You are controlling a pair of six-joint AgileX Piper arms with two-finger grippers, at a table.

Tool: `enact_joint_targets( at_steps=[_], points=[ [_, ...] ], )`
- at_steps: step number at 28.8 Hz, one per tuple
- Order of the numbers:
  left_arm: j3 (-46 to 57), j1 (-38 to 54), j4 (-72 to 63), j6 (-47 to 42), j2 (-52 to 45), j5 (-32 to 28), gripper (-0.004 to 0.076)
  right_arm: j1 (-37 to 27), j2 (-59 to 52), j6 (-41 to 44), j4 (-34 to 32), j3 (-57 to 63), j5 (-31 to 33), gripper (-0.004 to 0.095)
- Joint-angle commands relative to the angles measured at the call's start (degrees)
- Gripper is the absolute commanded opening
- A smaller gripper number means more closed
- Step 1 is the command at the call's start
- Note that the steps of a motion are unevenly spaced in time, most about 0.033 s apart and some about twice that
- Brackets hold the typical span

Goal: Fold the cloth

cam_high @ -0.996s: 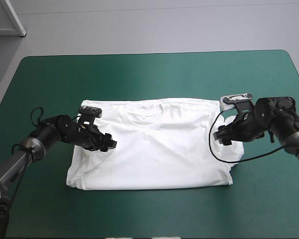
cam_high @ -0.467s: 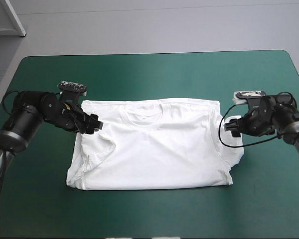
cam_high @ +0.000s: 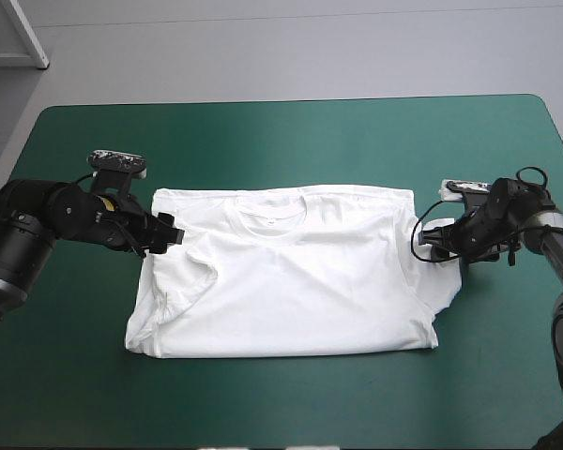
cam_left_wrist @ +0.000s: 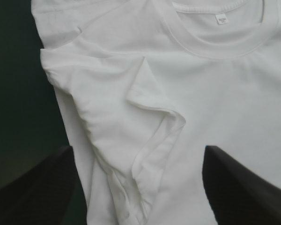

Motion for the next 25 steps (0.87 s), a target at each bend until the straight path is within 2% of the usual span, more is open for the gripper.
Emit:
enact_joint_targets(
  at_steps=[1,5,9,16,18,21,22,25],
  points=[
    [-1.97,-0.12,-0.46,-0.95,-2.33,-1.51,0.0549,-0.51,-1.26,-0.79,1.85,-0.99,-0.61,0.0333],
    [-1.97,-0.12,-0.46,-1.04,-2.49,-0.99,0.0549,-0.51,-1.37,-1.44,1.04,-0.34,-0.72,-0.0022],
    [-1.97,-0.12,-0.46,-1.19,-2.49,-0.92,0.0549,-0.59,-2.25,-0.81,-0.73,-0.13,0.81,-0.0019],
    [-1.97,-0.12,0.64,-1.35,-2.63,-0.92,0.0549,-0.59,-8.68,9.31,-9.94,-0.13,1.92,-0.0019],
    [-1.97,-0.12,0.8,-1.35,-2.63,-0.92,0.0549,-0.59,-11.28,11.88,-10.4,-0.13,1.68,-0.0019],
    [-1.97,-0.12,0.8,-0.73,-2.63,-0.84,0.0549,-0.03,-14.57,8.77,-4.14,-0.24,-0.09,-0.0019],
    [-1.97,-0.12,0.8,-0.73,-2.63,-0.78,0.0547,1.59,-16.41,2.62,2.36,-0.24,-1.66,-0.0019],
    [-1.97,-0.12,0.8,-0.73,-2.63,-0.78,0.0546,5.89,-17.33,-5.2,10.34,-0.24,-2.83,-0.0019]
  ],
)
